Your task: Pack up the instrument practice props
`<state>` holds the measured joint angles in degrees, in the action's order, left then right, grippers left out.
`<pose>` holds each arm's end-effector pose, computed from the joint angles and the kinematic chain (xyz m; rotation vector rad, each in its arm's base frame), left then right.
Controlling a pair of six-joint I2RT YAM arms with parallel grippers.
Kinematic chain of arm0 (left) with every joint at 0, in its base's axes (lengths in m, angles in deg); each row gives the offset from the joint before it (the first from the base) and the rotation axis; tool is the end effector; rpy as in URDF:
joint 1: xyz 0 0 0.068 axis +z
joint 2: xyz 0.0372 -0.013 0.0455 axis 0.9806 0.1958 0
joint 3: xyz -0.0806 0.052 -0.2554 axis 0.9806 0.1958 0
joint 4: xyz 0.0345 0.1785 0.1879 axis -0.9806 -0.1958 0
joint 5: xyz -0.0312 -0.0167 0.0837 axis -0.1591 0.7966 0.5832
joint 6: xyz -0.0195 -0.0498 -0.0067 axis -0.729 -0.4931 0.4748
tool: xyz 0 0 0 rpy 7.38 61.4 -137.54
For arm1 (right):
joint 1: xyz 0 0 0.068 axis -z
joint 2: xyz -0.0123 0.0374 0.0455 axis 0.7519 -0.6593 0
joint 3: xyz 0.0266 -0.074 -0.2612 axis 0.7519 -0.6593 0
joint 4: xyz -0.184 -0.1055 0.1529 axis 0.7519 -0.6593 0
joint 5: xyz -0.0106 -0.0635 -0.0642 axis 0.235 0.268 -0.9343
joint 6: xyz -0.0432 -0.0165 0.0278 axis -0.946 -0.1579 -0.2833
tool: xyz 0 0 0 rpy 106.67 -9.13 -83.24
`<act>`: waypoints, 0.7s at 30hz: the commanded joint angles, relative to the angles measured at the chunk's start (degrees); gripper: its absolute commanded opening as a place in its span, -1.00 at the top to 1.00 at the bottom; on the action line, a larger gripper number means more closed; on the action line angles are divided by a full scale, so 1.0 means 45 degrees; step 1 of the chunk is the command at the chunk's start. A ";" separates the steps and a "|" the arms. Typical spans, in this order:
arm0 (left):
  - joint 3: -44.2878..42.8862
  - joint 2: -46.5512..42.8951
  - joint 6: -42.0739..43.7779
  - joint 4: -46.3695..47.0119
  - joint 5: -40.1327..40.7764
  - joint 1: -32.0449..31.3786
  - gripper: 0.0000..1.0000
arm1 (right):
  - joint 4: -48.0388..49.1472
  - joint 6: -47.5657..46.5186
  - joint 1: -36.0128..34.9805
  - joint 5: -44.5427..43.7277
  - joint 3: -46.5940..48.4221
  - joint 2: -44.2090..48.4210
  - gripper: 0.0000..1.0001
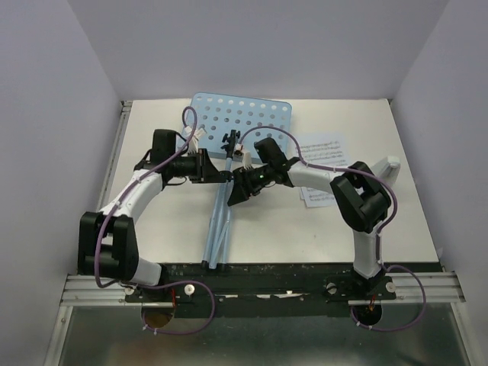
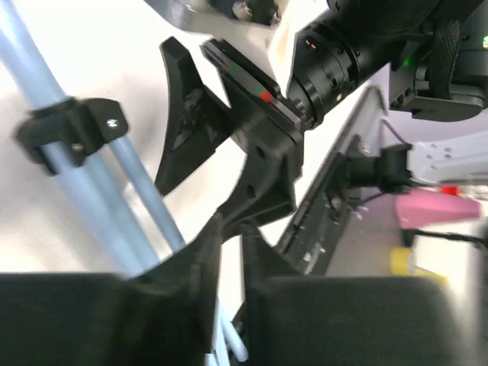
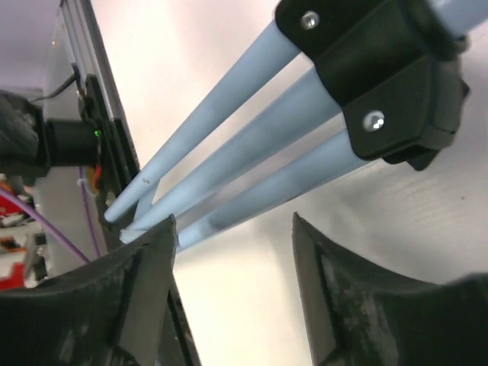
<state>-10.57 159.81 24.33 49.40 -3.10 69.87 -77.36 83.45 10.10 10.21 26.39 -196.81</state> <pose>0.2924 -0.0758 0.2344 0.2796 2.2964 -1.4264 0.3133 0.2843 0.1635 -0.9096 2.3450 1.4202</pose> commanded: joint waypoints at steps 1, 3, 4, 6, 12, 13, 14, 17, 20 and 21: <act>-0.0631 -0.1464 0.0885 -0.2991 0.3086 0.0480 -0.02 | 0.0338 0.0443 -0.0043 -0.1472 0.0187 0.0754 -0.68; -0.0554 -0.1621 0.1160 -0.3892 0.4437 0.0597 -0.22 | 0.0357 0.0932 -0.0024 -0.1766 0.0206 0.0911 -0.99; -0.0379 -0.1622 0.1180 -0.4090 0.4674 0.0752 -0.24 | 0.0357 0.1205 -0.0082 -0.1961 0.0284 0.0893 -0.99; 0.0108 -0.1660 0.0656 -0.4248 0.4948 0.1143 -0.24 | 0.0377 0.1732 -0.0140 -0.2274 0.0556 0.0601 -0.99; 0.2023 -0.1935 -0.0869 -0.3643 0.5029 0.1847 -0.29 | -0.0091 0.2963 -0.0569 -0.3504 0.2273 -0.0843 -0.99; 0.2257 -0.1973 -0.1103 -0.3623 0.4912 0.1848 -0.29 | -0.0208 0.3120 -0.0686 -0.3738 0.2509 -0.1059 -0.99; 0.2433 -0.2012 -0.1241 -0.3642 0.4795 0.1848 -0.29 | -0.0344 0.3315 -0.0842 -0.4127 0.2782 -0.1215 -0.99; 0.2961 -0.1915 -0.1340 -0.3526 0.4443 0.1848 -0.29 | -0.1318 0.3861 -0.1252 -0.5571 0.3427 -0.1684 -0.99; 0.3332 -0.1506 -0.1204 -0.3194 0.4034 0.1848 -0.27 | -0.2238 0.4429 -0.1585 -0.6999 0.3896 -0.2056 -0.99; 0.3372 -0.1369 -0.1184 -0.3097 0.3954 0.1848 -0.27 | -0.2414 0.4604 -0.1702 -0.7253 0.3956 -0.2211 -0.99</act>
<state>3.01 152.09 20.11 34.01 17.35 78.02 -81.66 99.67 4.61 -11.10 42.01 -202.97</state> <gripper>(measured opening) 0.641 0.995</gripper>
